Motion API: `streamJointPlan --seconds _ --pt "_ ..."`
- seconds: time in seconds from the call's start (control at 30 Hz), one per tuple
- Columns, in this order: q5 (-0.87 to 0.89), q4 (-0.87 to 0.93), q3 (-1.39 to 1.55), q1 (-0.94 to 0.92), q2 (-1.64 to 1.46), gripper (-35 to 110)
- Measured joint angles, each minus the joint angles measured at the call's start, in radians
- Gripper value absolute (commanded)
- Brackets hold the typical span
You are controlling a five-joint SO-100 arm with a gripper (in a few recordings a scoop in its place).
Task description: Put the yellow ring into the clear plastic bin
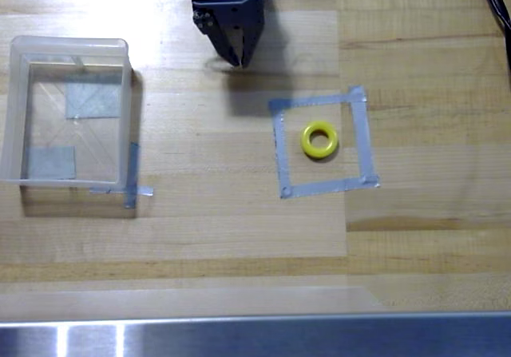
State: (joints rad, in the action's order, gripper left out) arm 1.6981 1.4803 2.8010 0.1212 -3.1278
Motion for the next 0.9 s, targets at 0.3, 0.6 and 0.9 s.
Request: streamJointPlan --seconds 0.3,0.6,0.9 --pt "0.087 -0.109 -0.178 0.132 0.370 0" --pt "0.127 -0.279 -0.472 0.262 0.870 0" --pt "0.198 -0.376 -0.598 0.341 1.187 13"
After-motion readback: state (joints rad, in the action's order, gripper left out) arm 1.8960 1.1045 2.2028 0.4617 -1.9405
